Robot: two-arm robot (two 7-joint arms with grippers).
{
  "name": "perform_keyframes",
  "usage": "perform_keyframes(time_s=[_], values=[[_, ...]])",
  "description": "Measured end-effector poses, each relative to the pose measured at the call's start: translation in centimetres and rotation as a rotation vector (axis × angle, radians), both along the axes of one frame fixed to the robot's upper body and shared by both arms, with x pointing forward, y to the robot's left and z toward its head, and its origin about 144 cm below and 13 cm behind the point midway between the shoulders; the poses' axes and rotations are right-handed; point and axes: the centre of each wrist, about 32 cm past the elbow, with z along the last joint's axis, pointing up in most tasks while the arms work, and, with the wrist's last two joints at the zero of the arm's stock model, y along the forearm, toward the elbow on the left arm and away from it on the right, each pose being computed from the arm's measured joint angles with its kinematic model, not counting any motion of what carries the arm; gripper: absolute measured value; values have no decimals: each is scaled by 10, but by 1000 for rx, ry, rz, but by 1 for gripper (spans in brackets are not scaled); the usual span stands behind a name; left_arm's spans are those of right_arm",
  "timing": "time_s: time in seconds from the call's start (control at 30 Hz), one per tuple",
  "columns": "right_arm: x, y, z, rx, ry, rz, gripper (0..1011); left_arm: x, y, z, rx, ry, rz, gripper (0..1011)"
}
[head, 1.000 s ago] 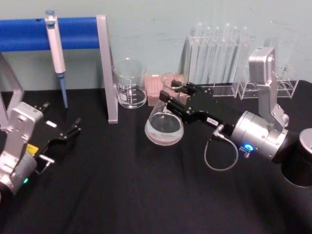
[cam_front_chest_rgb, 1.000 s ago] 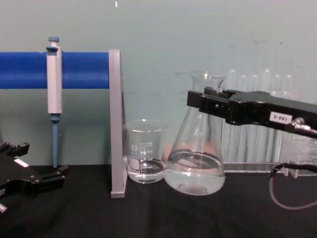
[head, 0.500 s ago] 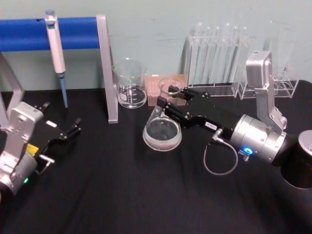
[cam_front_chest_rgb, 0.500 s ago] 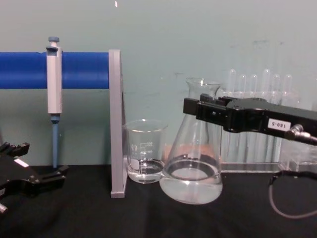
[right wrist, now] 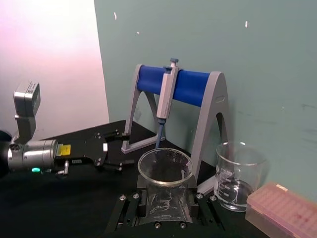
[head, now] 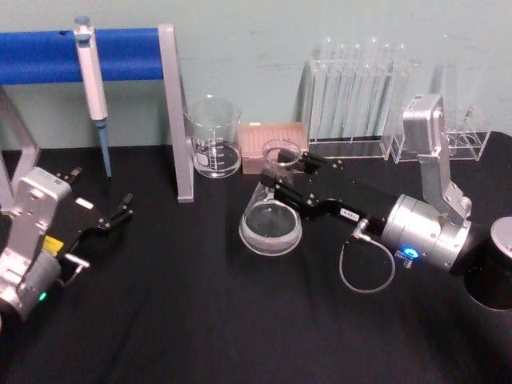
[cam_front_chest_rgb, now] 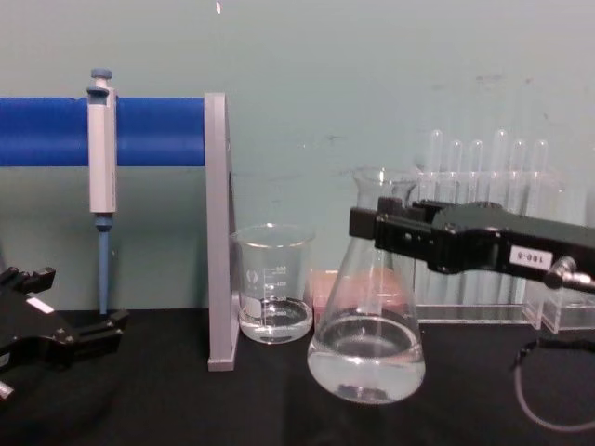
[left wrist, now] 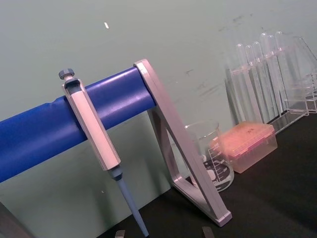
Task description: Grasp the erlenmeyer flask with one hand, shake it three times, then place it back.
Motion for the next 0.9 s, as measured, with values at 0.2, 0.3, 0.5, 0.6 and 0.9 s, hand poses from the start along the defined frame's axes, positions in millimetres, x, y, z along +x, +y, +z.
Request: perform_keyframes(time_s=[0.2, 0.3, 0.5, 0.6, 0.9], values=[[2, -5, -7, -23, -5, 15, 450, 0, 0, 0, 0, 0, 0, 1001], [4, -9, -13, -37, -4, 25, 450, 0, 0, 0, 0, 0, 0, 1001], [5, -15, -21, -49, 2, 22, 450, 0, 0, 0, 0, 0, 0, 1001], [5, -18, -26, -53, 11, 16, 450, 0, 0, 0, 0, 0, 0, 1001], [7, -21, -37, -51, 28, 23, 450, 0, 0, 0, 0, 0, 0, 1001]])
